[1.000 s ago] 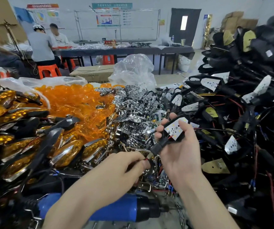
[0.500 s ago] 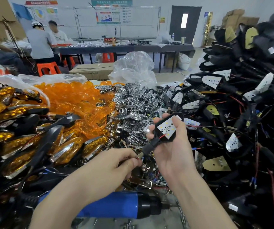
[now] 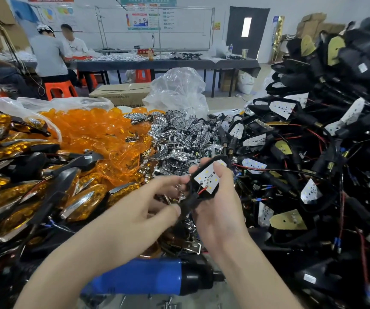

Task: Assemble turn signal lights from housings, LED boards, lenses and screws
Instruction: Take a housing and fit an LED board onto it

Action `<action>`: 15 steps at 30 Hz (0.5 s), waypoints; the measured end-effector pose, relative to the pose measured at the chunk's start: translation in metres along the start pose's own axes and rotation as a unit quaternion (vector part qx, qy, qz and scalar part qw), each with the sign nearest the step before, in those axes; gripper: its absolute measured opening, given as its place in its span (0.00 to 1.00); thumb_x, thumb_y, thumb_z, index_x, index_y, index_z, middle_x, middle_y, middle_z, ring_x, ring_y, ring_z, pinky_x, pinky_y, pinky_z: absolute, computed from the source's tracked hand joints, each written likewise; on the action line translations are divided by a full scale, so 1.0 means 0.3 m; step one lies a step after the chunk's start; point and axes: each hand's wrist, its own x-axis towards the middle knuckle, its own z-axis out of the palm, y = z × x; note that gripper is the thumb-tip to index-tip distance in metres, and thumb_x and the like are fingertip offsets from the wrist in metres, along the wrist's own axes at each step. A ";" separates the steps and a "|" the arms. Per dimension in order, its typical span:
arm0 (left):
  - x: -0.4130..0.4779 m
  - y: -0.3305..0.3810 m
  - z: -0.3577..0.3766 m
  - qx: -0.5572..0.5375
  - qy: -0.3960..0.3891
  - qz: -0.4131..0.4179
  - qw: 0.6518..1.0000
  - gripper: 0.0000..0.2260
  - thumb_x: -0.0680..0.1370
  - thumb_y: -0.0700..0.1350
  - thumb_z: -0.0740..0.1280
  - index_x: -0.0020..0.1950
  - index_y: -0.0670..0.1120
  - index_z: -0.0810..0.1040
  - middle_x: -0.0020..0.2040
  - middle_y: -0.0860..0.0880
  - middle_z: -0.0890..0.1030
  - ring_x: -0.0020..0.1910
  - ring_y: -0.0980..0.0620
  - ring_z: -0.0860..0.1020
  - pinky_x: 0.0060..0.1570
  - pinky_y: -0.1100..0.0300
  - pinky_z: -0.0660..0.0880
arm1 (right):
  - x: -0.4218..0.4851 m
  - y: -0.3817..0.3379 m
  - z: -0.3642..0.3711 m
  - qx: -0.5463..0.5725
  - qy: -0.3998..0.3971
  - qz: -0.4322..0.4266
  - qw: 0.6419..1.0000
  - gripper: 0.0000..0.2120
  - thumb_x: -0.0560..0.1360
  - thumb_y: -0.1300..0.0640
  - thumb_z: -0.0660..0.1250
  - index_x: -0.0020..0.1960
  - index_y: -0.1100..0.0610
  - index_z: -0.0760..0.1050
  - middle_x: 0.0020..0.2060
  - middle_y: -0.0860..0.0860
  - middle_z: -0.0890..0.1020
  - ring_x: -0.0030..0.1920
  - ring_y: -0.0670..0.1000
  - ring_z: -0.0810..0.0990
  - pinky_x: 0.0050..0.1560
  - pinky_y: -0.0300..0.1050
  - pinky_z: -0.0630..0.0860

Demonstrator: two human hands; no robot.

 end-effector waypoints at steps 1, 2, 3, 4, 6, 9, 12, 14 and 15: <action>0.003 0.016 0.000 -0.017 0.032 0.018 0.999 0.15 0.78 0.55 0.64 0.60 0.74 0.69 0.58 0.74 0.74 0.54 0.68 0.79 0.50 0.66 0.76 | -0.004 0.003 -0.001 -0.018 -0.001 0.005 1.000 0.16 0.85 0.50 0.57 0.47 0.50 0.81 0.38 0.49 0.84 0.38 0.48 0.83 0.40 0.43 0.78; 0.006 0.030 0.005 -0.037 0.066 0.033 0.997 0.12 0.76 0.57 0.64 0.56 0.73 0.71 0.57 0.72 0.75 0.52 0.66 0.80 0.46 0.65 0.79 | -0.008 0.005 -0.002 -0.031 -0.004 0.008 0.999 0.19 0.85 0.49 0.56 0.43 0.47 0.83 0.40 0.48 0.85 0.40 0.48 0.83 0.43 0.44 0.78; 0.010 0.042 0.012 -0.055 0.094 0.041 0.993 0.09 0.76 0.56 0.65 0.53 0.70 0.72 0.55 0.70 0.78 0.49 0.64 0.81 0.43 0.65 0.80 | -0.011 0.008 -0.002 -0.033 -0.009 0.010 0.999 0.21 0.85 0.49 0.56 0.40 0.45 0.84 0.42 0.48 0.85 0.41 0.47 0.84 0.44 0.44 0.79; 0.013 0.050 0.022 -0.064 0.109 0.044 0.991 0.06 0.76 0.55 0.65 0.51 0.67 0.74 0.52 0.68 0.80 0.46 0.63 0.82 0.41 0.66 0.80 | -0.014 0.009 -0.001 -0.025 -0.015 0.013 0.999 0.22 0.85 0.49 0.56 0.39 0.45 0.84 0.43 0.48 0.86 0.42 0.47 0.84 0.44 0.44 0.80; 0.019 0.054 0.050 -0.039 0.118 0.042 0.991 0.04 0.77 0.53 0.66 0.49 0.64 0.75 0.50 0.65 0.81 0.45 0.65 0.81 0.40 0.66 0.79 | -0.019 0.011 0.003 -0.010 -0.024 0.020 0.999 0.22 0.85 0.50 0.57 0.39 0.45 0.85 0.48 0.49 0.87 0.44 0.48 0.86 0.42 0.43 0.82; 0.029 0.046 0.073 0.008 0.141 0.042 0.989 0.04 0.78 0.53 0.67 0.50 0.62 0.75 0.48 0.63 0.79 0.46 0.64 0.79 0.45 0.61 0.76 | -0.021 0.014 0.009 -0.017 -0.037 0.028 0.999 0.22 0.85 0.49 0.55 0.44 0.46 0.86 0.54 0.50 0.87 0.49 0.49 0.86 0.48 0.45 0.83; 0.036 0.043 0.085 0.017 0.149 0.037 0.988 0.05 0.78 0.52 0.68 0.50 0.62 0.74 0.44 0.64 0.80 0.39 0.59 0.79 0.40 0.57 0.78 | -0.023 0.015 0.009 -0.027 -0.042 0.039 0.998 0.19 0.85 0.49 0.55 0.54 0.52 0.84 0.59 0.51 0.86 0.54 0.50 0.85 0.53 0.45 0.83; 0.038 0.041 0.089 0.018 0.153 0.033 0.988 0.05 0.78 0.52 0.68 0.50 0.62 0.74 0.42 0.60 0.81 0.36 0.57 0.79 0.37 0.56 0.77 | -0.025 0.016 0.006 -0.023 -0.044 0.040 0.998 0.17 0.85 0.51 0.55 0.53 0.53 0.82 0.59 0.51 0.86 0.54 0.49 0.86 0.51 0.44 0.83; 0.039 0.040 0.090 0.017 0.153 0.029 0.988 0.05 0.78 0.51 0.68 0.49 0.61 0.74 0.41 0.57 0.82 0.34 0.57 0.78 0.36 0.55 0.77 | -0.026 0.015 0.005 -0.024 -0.045 0.039 0.998 0.17 0.86 0.51 0.54 0.55 0.55 0.81 0.58 0.50 0.86 0.53 0.49 0.86 0.48 0.43 0.83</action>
